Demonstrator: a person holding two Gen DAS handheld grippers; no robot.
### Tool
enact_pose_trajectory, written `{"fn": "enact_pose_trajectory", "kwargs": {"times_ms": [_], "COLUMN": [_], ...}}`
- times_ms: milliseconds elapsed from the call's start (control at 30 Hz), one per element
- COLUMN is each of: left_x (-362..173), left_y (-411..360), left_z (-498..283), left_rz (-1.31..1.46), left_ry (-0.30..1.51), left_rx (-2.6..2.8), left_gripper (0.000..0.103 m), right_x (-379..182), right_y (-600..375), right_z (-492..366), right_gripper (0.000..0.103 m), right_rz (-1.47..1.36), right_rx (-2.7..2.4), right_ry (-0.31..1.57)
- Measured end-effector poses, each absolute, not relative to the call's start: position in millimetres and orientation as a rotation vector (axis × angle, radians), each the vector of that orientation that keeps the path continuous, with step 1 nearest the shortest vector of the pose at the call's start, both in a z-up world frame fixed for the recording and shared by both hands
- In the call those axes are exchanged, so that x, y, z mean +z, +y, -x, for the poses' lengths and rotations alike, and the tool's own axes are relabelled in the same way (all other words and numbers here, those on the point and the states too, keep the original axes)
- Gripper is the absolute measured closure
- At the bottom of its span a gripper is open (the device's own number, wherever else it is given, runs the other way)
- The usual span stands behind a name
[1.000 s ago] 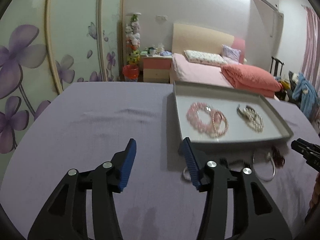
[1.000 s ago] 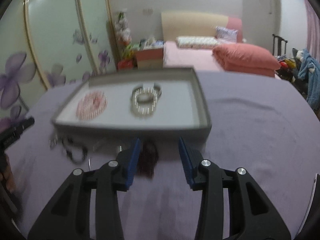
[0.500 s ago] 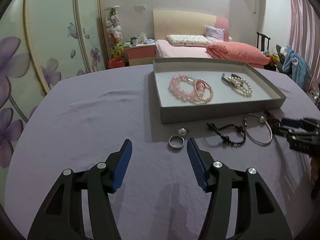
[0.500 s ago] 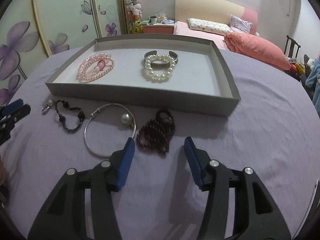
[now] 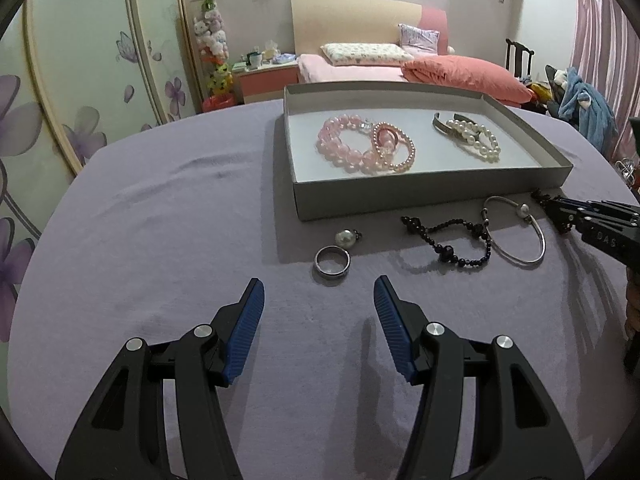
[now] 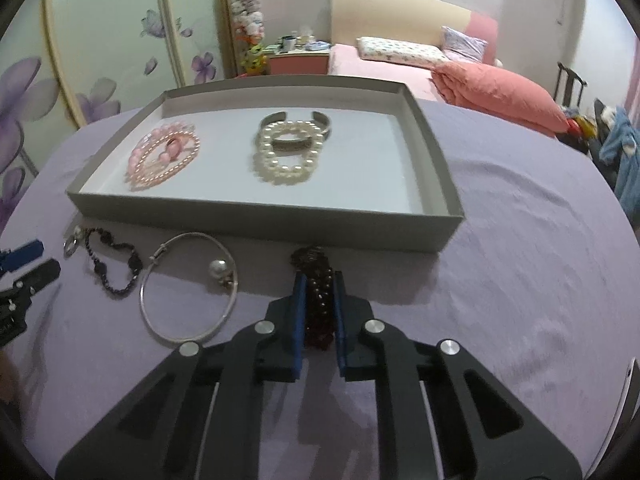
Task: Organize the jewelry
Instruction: 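Grasp the dark red bead bracelet with the right gripper while the left grasps the ring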
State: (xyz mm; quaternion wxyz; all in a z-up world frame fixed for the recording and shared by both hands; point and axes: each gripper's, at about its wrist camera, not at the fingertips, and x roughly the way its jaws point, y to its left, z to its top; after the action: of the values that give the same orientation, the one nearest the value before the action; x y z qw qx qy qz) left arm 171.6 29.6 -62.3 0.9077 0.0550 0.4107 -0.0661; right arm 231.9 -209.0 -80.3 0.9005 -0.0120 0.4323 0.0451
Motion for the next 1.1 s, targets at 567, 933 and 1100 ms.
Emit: {"fn": "enact_pose_trajectory", "kwargs": {"times_ms": [567,933,1100], "left_x": [-67,-67,-67], "left_y": [22,22,22], "left_z": [-196,-197,-197], "left_rz": [-0.090,-0.091,-0.090], "left_ry": [0.890,0.890,0.890], "left_rx": [-0.100,-0.099,-0.099], "left_gripper": [0.064,0.063,0.063], "right_x": [-82,-82,-82], "right_y": [-211,-212,-212], "right_z": [-233,-234,-234], "right_gripper": [0.090,0.090,0.089], "right_rz": [0.001,-0.006,-0.006], "right_rx": [0.102,0.105,0.105], "right_ry": [0.897,0.897,0.897]}}
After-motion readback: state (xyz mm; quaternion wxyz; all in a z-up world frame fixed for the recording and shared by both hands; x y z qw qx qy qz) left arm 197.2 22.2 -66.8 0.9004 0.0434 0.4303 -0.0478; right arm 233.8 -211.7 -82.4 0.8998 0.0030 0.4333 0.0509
